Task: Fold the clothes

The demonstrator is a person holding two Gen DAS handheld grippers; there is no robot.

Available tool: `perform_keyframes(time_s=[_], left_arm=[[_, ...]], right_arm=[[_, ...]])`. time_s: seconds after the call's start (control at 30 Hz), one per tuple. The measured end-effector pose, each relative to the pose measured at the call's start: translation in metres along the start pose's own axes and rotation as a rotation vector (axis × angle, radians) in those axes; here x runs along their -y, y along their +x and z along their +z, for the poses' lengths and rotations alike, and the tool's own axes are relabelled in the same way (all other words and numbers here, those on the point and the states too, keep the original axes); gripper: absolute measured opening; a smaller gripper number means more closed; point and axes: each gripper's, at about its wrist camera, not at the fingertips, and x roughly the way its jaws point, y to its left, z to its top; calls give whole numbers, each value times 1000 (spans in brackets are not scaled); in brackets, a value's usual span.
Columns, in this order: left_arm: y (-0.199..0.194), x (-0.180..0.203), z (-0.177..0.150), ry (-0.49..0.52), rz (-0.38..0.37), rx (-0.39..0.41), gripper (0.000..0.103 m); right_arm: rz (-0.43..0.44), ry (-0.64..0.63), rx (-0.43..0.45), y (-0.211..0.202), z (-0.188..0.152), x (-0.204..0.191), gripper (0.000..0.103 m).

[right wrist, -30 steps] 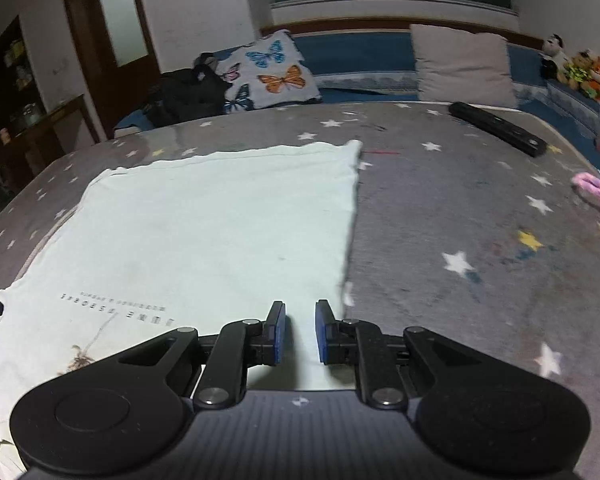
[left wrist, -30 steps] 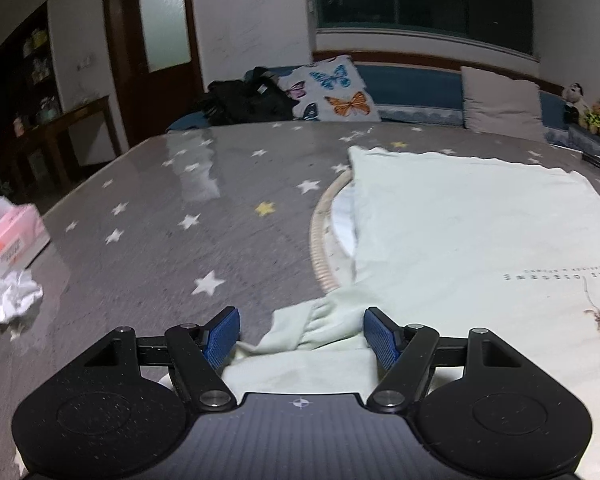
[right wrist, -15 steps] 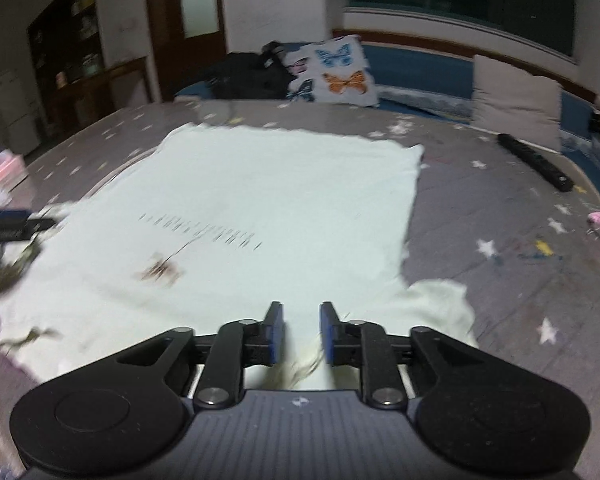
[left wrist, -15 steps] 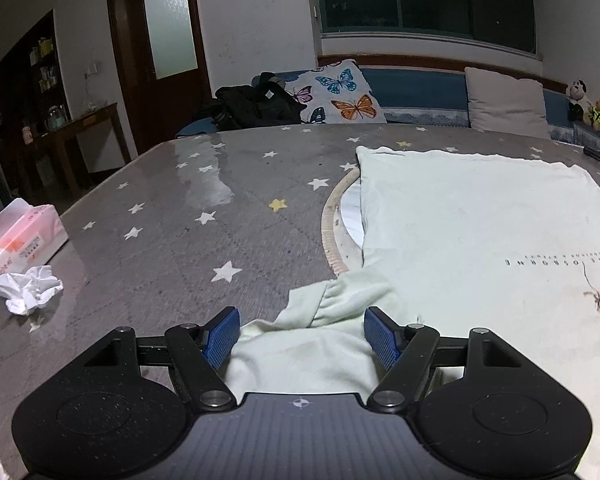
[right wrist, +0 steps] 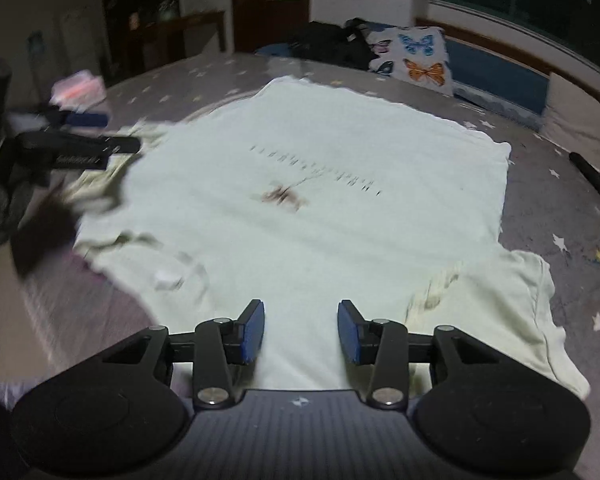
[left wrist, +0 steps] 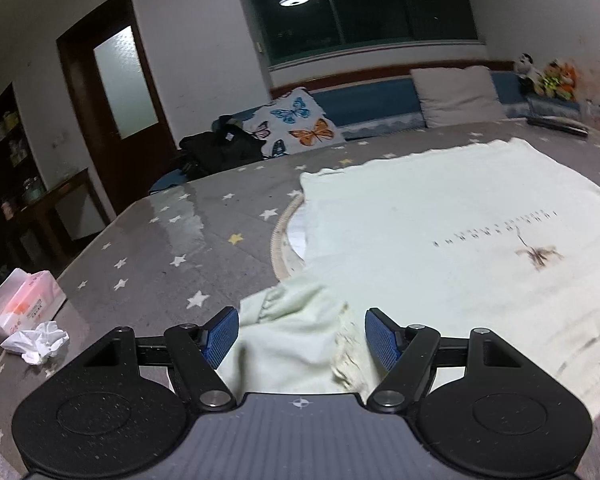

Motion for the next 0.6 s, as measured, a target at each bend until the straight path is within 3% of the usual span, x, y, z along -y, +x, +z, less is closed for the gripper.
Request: perform_keyframes(time_s=[0.2,0.4,0.6], left_arm=[[0,16,-2,40,-40,1,73],[-7,39,-18,135,-73,9,73],[-25,48,-33,212,-74,45,73]], right_arm=[[12,-45,-44,-14,-5,-4,41],[-16,-24,52,-3,23,2,42],[7,-13,65,27,40,-5,43]])
